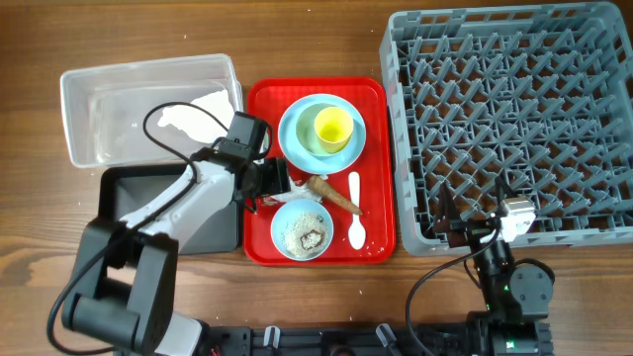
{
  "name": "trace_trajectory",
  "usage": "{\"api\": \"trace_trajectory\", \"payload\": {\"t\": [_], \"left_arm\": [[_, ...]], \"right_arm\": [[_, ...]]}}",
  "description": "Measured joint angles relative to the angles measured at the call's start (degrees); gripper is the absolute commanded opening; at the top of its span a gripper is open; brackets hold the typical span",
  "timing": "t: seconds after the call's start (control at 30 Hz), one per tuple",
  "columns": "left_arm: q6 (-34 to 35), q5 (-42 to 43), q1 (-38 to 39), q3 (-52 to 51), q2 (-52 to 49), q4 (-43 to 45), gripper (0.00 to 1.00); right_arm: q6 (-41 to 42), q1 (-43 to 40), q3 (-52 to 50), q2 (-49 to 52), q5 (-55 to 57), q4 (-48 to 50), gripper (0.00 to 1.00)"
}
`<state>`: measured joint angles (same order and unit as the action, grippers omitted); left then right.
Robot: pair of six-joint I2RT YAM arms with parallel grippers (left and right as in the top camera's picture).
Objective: Sort waste into correct bins and load items into the dishwasher rack
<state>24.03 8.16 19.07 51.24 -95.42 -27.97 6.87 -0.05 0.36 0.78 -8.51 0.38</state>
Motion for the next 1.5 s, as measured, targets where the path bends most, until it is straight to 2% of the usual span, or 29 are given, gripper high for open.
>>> {"api": "trace_trajectory", "payload": {"t": [0.13,0.3,0.63,0.73,1.03,1.37,1.5], "left_arm": [[-0.22,0.24,0.0,-0.04,2.34,-0.07,1.0],[-0.46,0.28,0.0,-0.04,3.63,-0.85,0.99],[-3.63,0.24,0.46,-0.2,3.63,-3.91,0.88],[-4.98,-0.33,2.03,-0.2,3.63,-3.93,0.81],[-6.49,-7.8,8.07,-0.2,3.61,-2.89,0.83],[-7.04,-10.29,8.41,-0.2,1.01,-0.44,0.85],[-7.06,-10.45,8.41,-0.2,-1.07,0.39,0.73]], "right_arm": [[0.0,0.0,0.0,0.0,0.0,0.0,1.0],[0.0,0.0,0.0,0.0,0.0,0.0,1.0],[0.0,0.0,0.0,0.0,0.0,0.0,1.0],[0.0,0.0,0.0,0.0,0.0,0.0,1.0],[0.0,0.0,0.0,0.0,0.0,0.0,1.0],[0.0,0.0,0.0,0.0,0.0,0.0,1.0],[0.0,0.0,0.0,0.0,0.0,0.0,1.0]]}}
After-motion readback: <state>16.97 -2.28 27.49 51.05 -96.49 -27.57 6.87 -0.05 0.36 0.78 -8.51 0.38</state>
